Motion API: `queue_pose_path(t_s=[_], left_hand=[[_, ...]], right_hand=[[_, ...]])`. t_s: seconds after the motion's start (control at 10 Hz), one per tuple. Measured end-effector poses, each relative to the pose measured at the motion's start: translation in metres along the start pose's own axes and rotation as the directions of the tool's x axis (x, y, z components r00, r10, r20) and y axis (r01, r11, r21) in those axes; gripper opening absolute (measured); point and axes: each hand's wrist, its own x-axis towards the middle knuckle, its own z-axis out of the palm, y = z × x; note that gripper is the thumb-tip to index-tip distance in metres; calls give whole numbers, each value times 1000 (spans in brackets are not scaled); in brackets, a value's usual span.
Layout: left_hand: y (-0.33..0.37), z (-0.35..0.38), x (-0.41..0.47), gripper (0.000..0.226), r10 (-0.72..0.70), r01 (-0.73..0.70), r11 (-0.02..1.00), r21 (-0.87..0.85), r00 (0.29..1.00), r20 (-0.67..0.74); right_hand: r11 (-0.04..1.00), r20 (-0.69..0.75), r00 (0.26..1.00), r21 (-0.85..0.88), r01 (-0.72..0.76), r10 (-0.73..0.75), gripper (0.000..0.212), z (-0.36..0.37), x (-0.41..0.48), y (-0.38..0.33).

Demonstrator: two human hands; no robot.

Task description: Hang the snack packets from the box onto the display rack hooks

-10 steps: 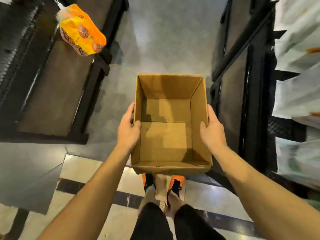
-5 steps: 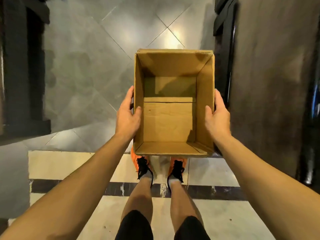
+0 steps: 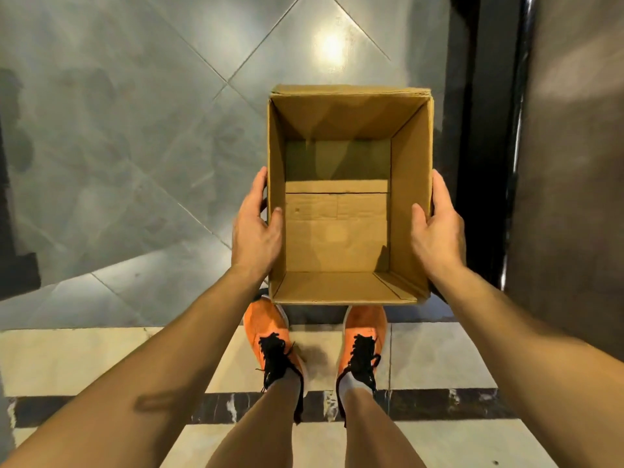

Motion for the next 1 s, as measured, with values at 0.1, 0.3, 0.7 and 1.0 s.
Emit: queue_pose_path(t_s=[0.1, 0.3, 0.7, 1.0], left_hand=[[-19, 12, 18, 65, -2, 2, 1000, 10, 1000, 2], [-35, 23, 38, 67, -4, 4, 1000, 27, 1000, 6], [-38, 15, 43, 73, -10, 6, 998, 60, 997, 75], [24, -26, 15, 74, -122, 63, 932, 358, 982, 145]], right_hand=[[1000, 3, 1000, 2, -19, 19, 59, 16, 17, 11], [1000, 3, 1000, 4, -23, 23, 60, 33, 37, 20], [995, 22, 995, -35, -93, 93, 62, 24, 38, 10], [958, 78, 977, -228, -176, 198, 61, -21, 6, -53]])
